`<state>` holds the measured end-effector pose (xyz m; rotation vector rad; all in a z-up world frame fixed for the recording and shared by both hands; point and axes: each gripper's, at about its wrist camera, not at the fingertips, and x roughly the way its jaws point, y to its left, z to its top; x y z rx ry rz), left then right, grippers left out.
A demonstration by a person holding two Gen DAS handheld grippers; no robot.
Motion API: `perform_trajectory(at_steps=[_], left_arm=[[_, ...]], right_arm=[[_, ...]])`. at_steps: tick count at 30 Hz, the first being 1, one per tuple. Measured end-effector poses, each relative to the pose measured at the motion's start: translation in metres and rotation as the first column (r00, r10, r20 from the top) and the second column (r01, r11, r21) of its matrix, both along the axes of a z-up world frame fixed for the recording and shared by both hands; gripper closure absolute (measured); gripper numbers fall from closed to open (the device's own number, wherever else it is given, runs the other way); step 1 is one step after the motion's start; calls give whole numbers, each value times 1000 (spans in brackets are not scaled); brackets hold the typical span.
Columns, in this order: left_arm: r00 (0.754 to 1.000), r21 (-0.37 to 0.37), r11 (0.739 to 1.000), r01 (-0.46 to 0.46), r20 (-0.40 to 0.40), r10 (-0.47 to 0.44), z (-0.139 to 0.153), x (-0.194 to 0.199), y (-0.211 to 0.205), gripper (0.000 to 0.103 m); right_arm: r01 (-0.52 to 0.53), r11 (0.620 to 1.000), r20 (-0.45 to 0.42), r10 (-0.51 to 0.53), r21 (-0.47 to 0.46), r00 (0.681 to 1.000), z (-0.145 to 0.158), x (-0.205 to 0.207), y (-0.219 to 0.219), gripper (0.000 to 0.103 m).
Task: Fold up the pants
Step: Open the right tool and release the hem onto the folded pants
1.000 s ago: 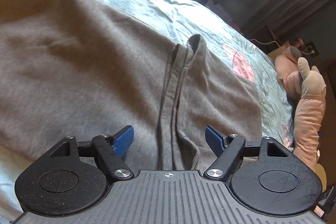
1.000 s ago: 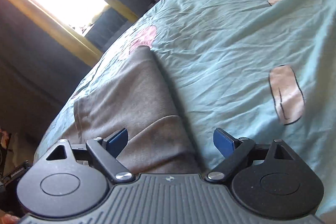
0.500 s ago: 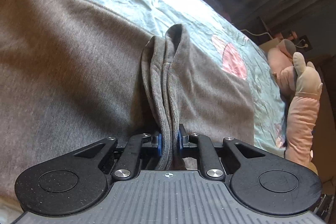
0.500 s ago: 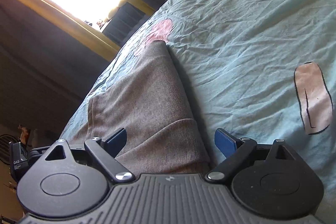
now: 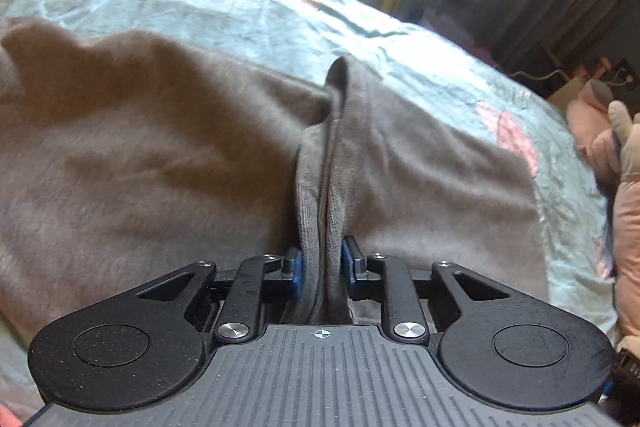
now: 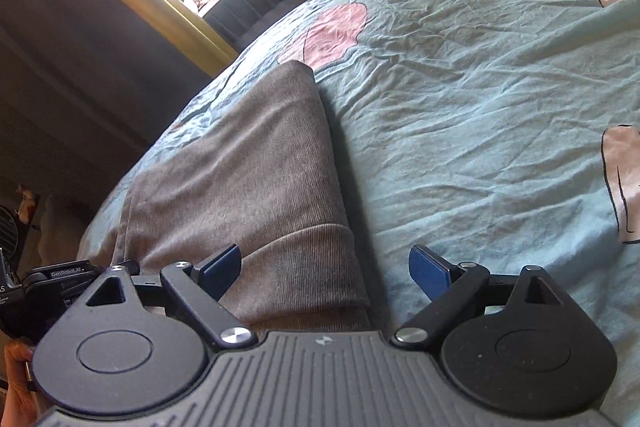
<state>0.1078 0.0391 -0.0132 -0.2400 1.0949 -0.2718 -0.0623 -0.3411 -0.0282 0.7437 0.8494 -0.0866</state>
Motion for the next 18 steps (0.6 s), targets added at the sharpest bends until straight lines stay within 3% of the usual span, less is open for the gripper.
perform_trajectory(at_steps=[1,3,6,7,9,11,14,16,18], left_arm=[[1000,35,999,4,-10,-3,-4,-3,2,73],[1000,52,999,-5,13,4,-5,-12,8,58],[998,32,999,-38,57,36,4,-21,18,57],[996,27,999,-40,83,37,9,-23,15,56],[991,27,999,-18,136,14,21,-22,8,40],[986,31,1000,-5,167,0,26,-13,2,25],[989,22,1000,-22,144,19,20,15,-6,24],[993,-15,999,-51,104,52,11,33,-6,25],[996,-99,993,-61,59,67,0,49,-2,28]], right_arm=[[-5,1000,-9,5,-12,1000,0,2,3,12],[-14,999,2,14,-36,1000,4,2,10,12],[-9,995,85,18,-104,996,18,0,20,15],[-7,990,112,23,-139,993,22,1,25,18],[-25,983,138,50,-180,989,27,7,34,44],[-52,983,133,76,-175,988,21,15,41,52],[-81,980,34,89,-181,995,-3,30,47,52],[-59,985,58,69,-159,996,-5,29,43,51],[-54,990,66,63,-129,996,-8,28,39,51]])
